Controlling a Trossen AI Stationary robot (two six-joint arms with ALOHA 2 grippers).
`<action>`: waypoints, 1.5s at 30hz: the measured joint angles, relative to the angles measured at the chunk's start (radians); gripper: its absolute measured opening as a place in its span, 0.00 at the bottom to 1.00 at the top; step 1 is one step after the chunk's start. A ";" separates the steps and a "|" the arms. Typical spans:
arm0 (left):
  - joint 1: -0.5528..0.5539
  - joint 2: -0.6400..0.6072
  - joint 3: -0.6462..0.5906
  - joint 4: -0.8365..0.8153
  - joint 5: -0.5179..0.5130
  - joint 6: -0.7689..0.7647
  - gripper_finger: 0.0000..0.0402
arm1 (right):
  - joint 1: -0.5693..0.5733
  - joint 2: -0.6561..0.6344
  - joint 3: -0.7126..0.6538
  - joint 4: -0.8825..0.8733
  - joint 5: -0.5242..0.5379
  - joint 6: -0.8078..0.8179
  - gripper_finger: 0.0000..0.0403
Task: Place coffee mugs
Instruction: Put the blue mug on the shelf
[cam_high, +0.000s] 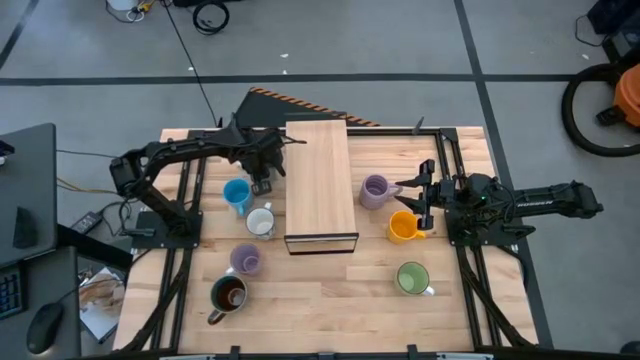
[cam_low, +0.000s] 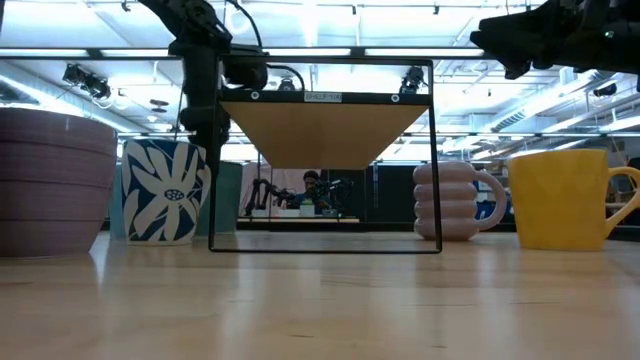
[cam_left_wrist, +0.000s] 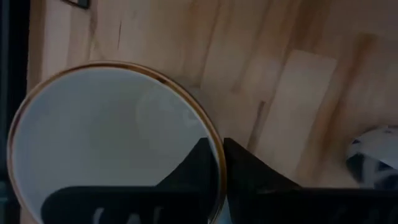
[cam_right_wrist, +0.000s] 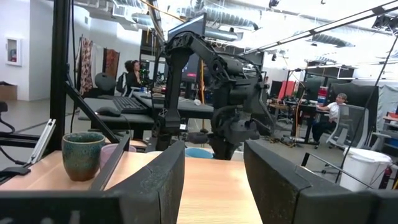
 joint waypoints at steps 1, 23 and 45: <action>0.006 0.000 0.022 -0.020 0.006 0.016 0.07 | 0.000 0.000 0.000 -0.001 0.000 -0.002 0.43; 0.044 0.004 0.588 -0.269 -0.056 0.173 0.09 | -0.041 0.000 0.008 -0.008 0.052 -0.086 0.43; 0.010 0.484 1.160 -0.589 0.019 0.168 0.09 | -0.065 0.038 0.068 -0.114 -0.027 -0.060 0.43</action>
